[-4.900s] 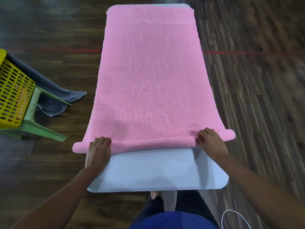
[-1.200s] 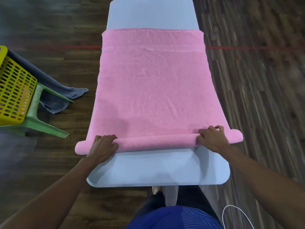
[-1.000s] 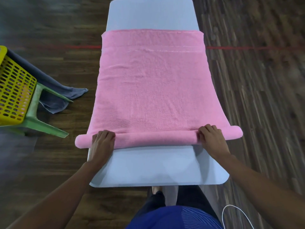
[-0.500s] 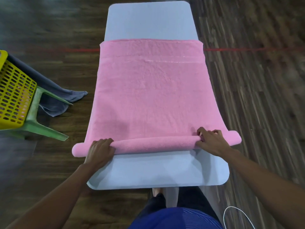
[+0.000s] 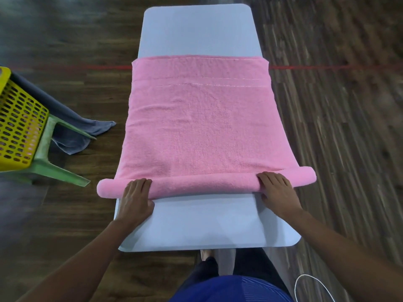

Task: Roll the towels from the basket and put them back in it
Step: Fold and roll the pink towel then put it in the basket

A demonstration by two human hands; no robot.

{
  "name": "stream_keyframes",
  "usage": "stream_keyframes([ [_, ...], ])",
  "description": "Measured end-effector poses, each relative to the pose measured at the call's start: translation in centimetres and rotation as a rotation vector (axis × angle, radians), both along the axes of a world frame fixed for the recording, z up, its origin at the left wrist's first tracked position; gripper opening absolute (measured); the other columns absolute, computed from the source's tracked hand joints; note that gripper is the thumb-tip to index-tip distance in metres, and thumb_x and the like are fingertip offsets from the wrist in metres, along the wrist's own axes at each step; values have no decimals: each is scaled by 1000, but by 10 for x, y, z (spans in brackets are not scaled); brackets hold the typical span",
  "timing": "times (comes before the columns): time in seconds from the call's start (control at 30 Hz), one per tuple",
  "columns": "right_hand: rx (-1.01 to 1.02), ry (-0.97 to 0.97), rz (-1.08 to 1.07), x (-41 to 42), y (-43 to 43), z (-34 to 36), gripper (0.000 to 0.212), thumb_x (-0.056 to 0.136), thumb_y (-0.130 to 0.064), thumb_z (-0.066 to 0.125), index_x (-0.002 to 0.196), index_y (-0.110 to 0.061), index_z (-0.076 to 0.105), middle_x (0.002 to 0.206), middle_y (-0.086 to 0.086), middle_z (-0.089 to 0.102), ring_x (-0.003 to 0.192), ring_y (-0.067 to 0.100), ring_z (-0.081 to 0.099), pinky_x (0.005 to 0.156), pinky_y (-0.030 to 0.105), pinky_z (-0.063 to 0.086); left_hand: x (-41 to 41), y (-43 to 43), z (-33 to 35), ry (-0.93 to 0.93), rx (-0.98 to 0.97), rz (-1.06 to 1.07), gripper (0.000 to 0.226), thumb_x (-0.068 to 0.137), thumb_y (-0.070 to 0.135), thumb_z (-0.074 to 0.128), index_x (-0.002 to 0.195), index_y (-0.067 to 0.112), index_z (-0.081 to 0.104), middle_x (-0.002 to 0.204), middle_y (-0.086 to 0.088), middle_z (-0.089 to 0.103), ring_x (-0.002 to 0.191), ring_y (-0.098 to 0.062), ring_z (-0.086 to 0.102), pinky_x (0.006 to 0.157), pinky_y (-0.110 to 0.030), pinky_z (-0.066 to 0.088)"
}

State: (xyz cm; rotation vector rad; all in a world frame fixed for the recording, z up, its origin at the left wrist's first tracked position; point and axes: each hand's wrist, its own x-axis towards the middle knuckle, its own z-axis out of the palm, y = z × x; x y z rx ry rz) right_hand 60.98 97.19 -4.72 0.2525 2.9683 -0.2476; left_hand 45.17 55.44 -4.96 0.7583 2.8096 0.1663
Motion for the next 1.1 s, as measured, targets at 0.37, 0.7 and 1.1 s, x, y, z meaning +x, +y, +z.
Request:
stream_keyframes([
  [0.37, -160, -233, -127, -24, 13, 22, 45, 79, -44, 47, 118, -24, 57, 110, -2, 60, 103, 21, 50, 93, 40, 27, -23, -4, 11, -82, 87, 82, 32, 82, 27, 58, 110, 11, 62, 100, -7, 66, 91, -29, 58, 86, -46, 41],
  [0.7, 31, 66, 22, -5, -4, 0, 43, 77, -24, 60, 117, -9, 60, 117, 8, 63, 108, 28, 58, 103, 42, 39, -2, -1, -1, 34, 31, 8, 54, 70, 8, 72, 122, 1, 59, 120, -18, 62, 110, -36, 56, 102, -53, 44],
  [1.1, -142, -260, -125, -34, 6, 24, 40, 77, -42, 46, 109, -23, 62, 88, -2, 66, 89, 20, 57, 96, 35, 25, -38, -9, 17, -238, -26, 0, 63, 71, 57, 29, 101, 16, 67, 94, -4, 67, 94, -27, 54, 81, -39, 33],
])
